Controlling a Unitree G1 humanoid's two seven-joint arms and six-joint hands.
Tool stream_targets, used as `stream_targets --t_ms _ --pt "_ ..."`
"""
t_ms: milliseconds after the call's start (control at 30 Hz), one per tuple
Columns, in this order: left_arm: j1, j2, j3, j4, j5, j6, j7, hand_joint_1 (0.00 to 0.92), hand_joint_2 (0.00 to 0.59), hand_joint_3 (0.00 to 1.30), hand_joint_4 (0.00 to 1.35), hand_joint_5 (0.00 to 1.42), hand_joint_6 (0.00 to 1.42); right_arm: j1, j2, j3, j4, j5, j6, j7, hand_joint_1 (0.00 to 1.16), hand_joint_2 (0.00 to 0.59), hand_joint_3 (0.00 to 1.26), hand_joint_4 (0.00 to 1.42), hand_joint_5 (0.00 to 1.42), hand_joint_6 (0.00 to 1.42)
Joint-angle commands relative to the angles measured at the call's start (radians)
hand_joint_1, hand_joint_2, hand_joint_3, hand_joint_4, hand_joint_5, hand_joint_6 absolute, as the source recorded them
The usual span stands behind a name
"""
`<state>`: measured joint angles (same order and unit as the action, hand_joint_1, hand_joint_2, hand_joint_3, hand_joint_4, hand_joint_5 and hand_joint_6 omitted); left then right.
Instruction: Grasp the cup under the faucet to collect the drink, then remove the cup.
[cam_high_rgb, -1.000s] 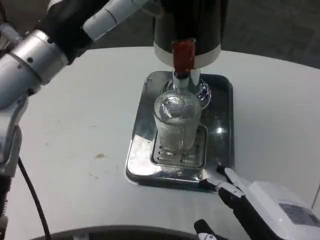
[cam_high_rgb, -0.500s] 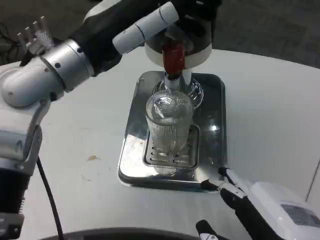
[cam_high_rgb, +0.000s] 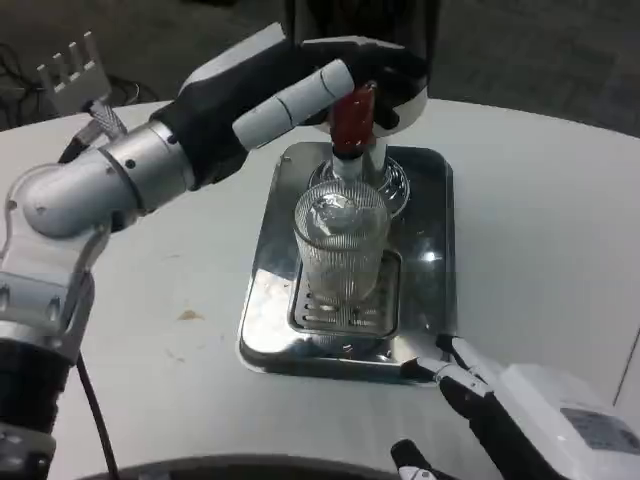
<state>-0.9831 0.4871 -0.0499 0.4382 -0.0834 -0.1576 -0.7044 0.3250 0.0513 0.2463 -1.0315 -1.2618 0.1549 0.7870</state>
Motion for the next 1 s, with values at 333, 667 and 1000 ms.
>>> stream_targets --t_ms 333,667,1000 --pt "0.044 0.014 -0.069 0.056 0.097 -0.111 -0.024 0.000 0.130 0.29 0.27 0.36 0.48 -0.004 0.095 -0.020 -0.016 0.086 0.010 -0.006 0.37 0.479 0.20 0.03 0.08 0.11" --pt "0.070 0.062 -0.133 0.001 0.203 -0.184 0.000 0.000 0.134 0.28 0.25 0.33 0.41 -0.117 0.104 -0.122 -0.016 0.213 0.159 -0.006 0.37 0.434 0.19 0.04 0.09 0.13" --pt "0.094 0.080 -0.153 -0.056 0.248 -0.211 0.024 0.000 0.135 0.27 0.25 0.32 0.40 -0.170 0.034 -0.118 0.013 0.466 0.272 -0.139 0.50 0.301 0.06 0.00 0.05 0.14"
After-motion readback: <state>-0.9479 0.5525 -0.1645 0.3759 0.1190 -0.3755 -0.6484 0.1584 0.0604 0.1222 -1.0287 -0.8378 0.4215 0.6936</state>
